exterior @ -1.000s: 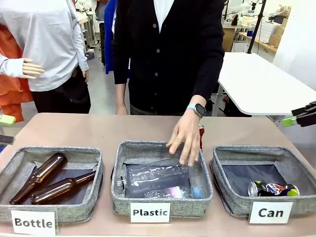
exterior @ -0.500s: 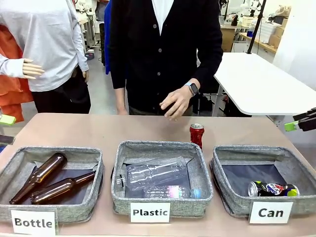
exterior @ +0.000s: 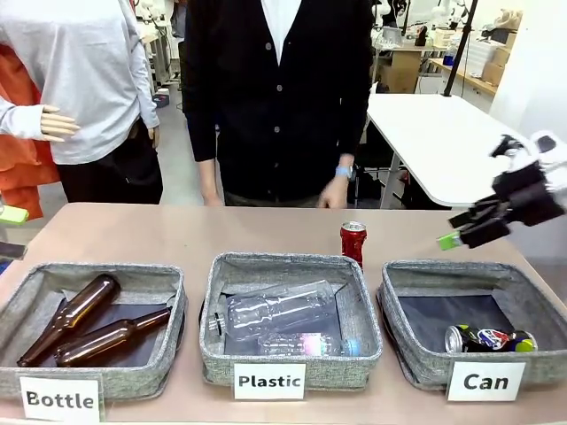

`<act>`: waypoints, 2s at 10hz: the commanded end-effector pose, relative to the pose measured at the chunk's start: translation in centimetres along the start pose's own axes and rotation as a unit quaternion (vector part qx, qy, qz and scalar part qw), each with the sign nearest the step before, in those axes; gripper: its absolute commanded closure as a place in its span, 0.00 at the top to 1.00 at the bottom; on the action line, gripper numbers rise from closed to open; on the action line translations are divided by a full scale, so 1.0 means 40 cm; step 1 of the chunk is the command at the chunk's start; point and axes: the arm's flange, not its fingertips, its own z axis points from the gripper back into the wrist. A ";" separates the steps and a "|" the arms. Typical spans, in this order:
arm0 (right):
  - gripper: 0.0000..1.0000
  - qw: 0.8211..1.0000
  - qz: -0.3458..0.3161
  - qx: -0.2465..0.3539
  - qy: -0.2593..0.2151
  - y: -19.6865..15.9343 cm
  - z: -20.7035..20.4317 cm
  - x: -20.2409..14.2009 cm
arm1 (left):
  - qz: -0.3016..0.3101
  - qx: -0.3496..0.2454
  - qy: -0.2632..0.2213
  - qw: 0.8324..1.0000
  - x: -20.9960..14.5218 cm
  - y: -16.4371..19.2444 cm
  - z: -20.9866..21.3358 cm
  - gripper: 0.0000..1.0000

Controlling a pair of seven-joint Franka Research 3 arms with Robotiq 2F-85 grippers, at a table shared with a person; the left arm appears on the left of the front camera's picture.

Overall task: Sort the can waste into the basket.
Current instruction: Pick up the can waste from the table and place it in the right Fabric basket.

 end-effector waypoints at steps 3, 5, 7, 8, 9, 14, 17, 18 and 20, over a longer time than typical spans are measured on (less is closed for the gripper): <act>1.00 0.995 0.082 0.042 -0.049 -0.121 -0.143 0.072 | 0.003 -0.001 0.005 1.000 -0.002 -0.008 0.007 1.00; 1.00 0.997 0.067 0.028 -0.022 -0.071 -0.122 0.085 | 0.003 -0.001 0.005 1.000 -0.002 -0.008 0.007 1.00; 1.00 0.997 0.066 0.032 -0.039 -0.105 -0.146 0.085 | 0.003 -0.001 0.005 1.000 -0.002 -0.008 0.007 1.00; 1.00 0.990 0.110 0.084 -0.030 -0.146 -0.190 0.072 | 0.003 -0.001 0.005 1.000 -0.002 -0.008 0.007 1.00; 1.00 0.984 0.121 0.112 -0.062 -0.192 -0.218 0.056 | 0.003 -0.001 0.005 1.000 -0.002 -0.008 0.007 1.00; 1.00 0.961 0.203 0.147 -0.119 -0.267 -0.310 0.034 | 0.003 -0.001 0.005 1.000 -0.002 -0.008 0.007 1.00; 1.00 0.960 0.184 0.185 -0.099 -0.312 -0.372 0.027 | 0.003 -0.001 0.005 1.000 -0.002 -0.008 0.007 1.00; 1.00 0.960 0.176 0.191 -0.105 -0.313 -0.385 0.028 | 0.003 -0.001 0.005 1.000 -0.002 -0.008 0.007 1.00; 1.00 0.962 0.160 0.200 -0.091 -0.314 -0.418 0.038 | 0.003 -0.001 0.005 1.000 -0.002 -0.008 0.007 1.00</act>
